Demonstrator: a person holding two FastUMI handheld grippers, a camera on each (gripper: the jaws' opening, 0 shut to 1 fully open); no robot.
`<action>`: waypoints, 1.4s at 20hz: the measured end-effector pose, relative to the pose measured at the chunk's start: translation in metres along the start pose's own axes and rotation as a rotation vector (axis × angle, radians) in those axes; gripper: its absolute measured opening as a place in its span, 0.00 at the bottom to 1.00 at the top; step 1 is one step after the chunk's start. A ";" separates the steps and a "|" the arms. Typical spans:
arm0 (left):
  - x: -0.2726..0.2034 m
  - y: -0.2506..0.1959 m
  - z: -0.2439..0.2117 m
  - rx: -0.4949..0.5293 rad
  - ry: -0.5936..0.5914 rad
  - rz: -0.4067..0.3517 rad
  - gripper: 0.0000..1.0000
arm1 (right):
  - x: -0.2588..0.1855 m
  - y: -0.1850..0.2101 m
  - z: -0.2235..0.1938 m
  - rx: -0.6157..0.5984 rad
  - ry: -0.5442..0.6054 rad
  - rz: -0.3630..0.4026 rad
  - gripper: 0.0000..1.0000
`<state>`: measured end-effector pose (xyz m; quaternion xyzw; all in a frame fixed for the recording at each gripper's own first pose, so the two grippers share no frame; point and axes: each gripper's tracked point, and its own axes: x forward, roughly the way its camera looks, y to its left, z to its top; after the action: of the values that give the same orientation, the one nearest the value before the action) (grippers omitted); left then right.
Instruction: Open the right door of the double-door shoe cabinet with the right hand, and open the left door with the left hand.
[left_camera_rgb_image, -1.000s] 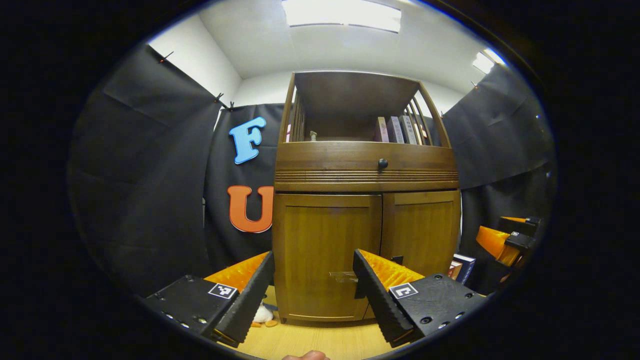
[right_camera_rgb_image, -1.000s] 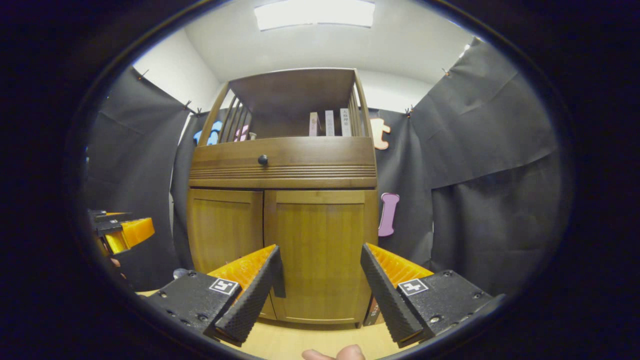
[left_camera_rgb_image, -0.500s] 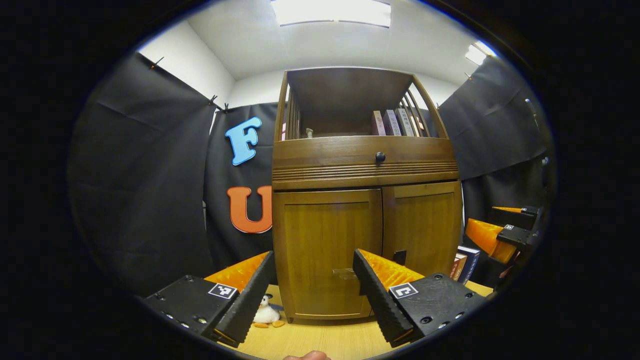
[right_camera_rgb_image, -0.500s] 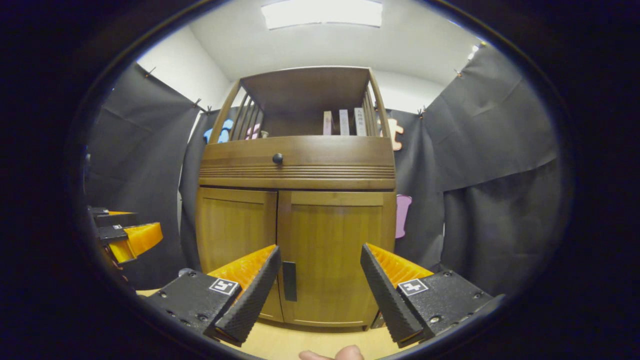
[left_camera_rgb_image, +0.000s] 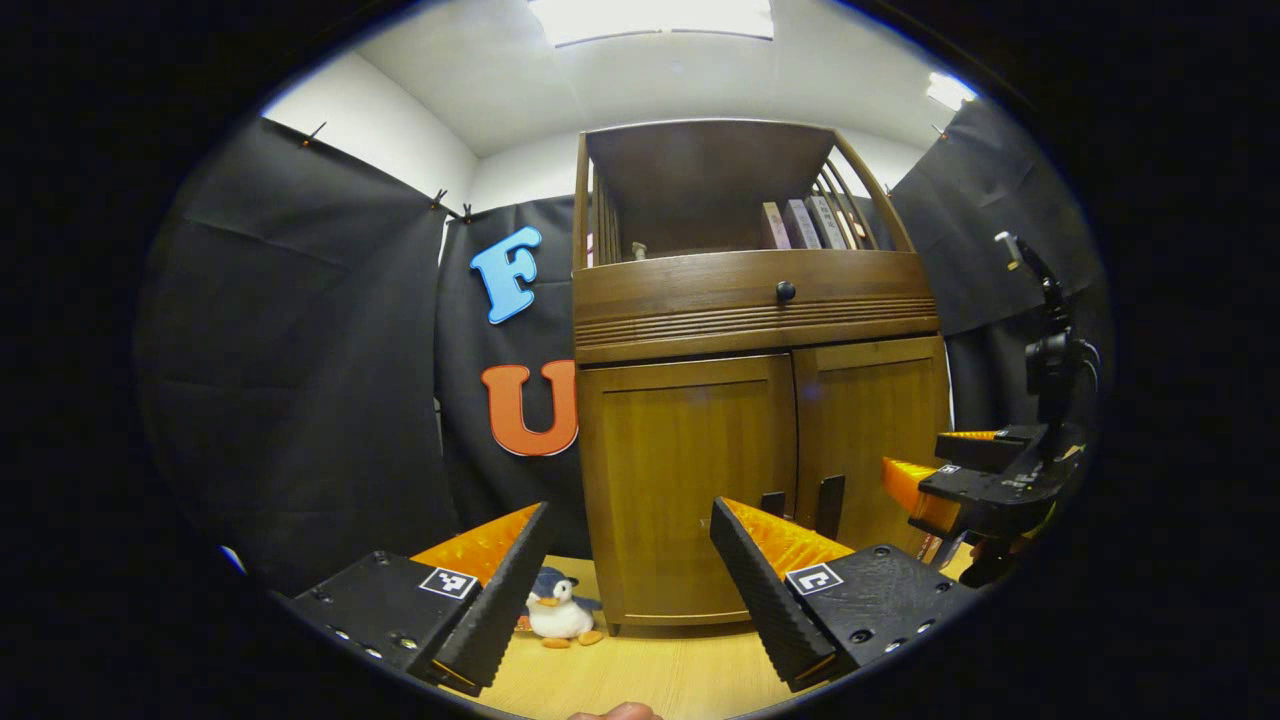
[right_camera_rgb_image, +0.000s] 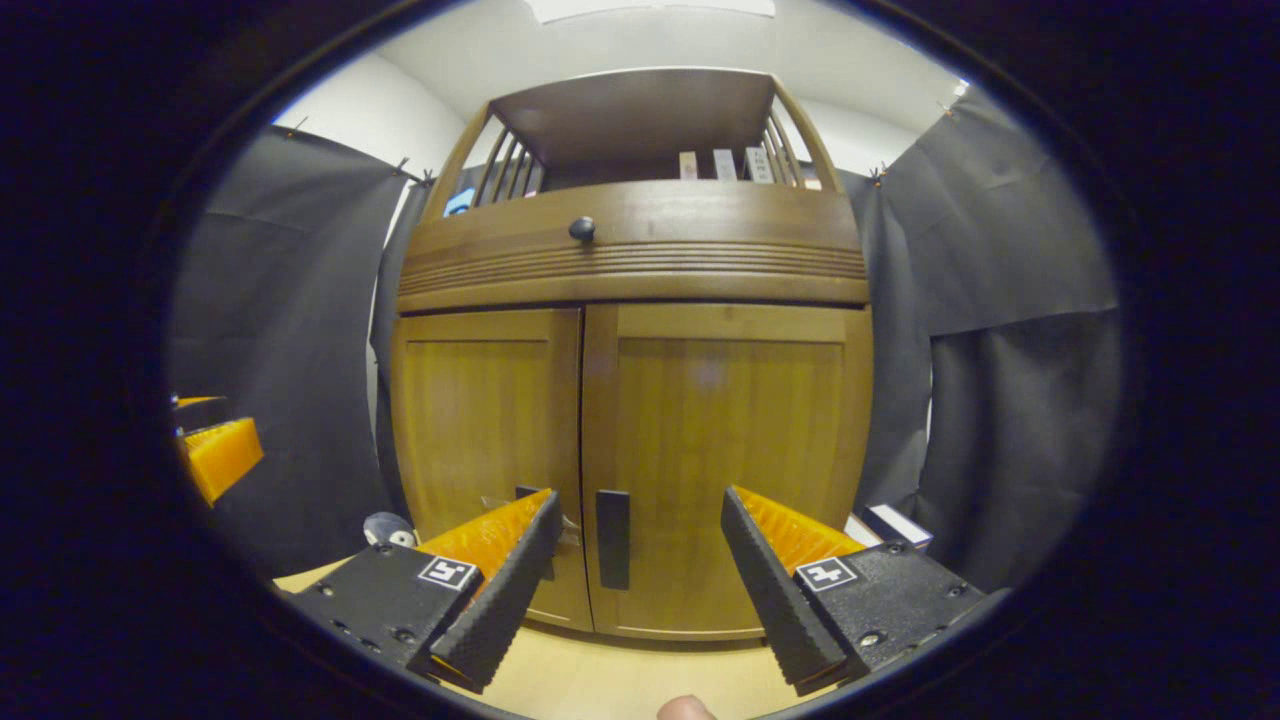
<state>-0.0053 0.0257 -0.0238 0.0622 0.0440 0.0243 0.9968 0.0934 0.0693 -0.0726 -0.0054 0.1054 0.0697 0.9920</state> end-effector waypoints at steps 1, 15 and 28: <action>0.001 0.004 -0.001 0.001 0.002 0.011 0.96 | 0.013 0.002 -0.006 0.000 0.020 -0.003 1.00; 0.022 0.038 -0.023 0.011 0.052 0.088 0.96 | 0.114 0.020 -0.083 0.052 0.212 -0.042 0.77; 0.036 0.021 -0.028 -0.001 0.053 0.023 0.96 | 0.125 0.022 -0.093 0.099 0.255 -0.080 0.35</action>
<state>0.0271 0.0518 -0.0523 0.0616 0.0696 0.0372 0.9950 0.1916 0.1053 -0.1897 0.0303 0.2336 0.0235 0.9716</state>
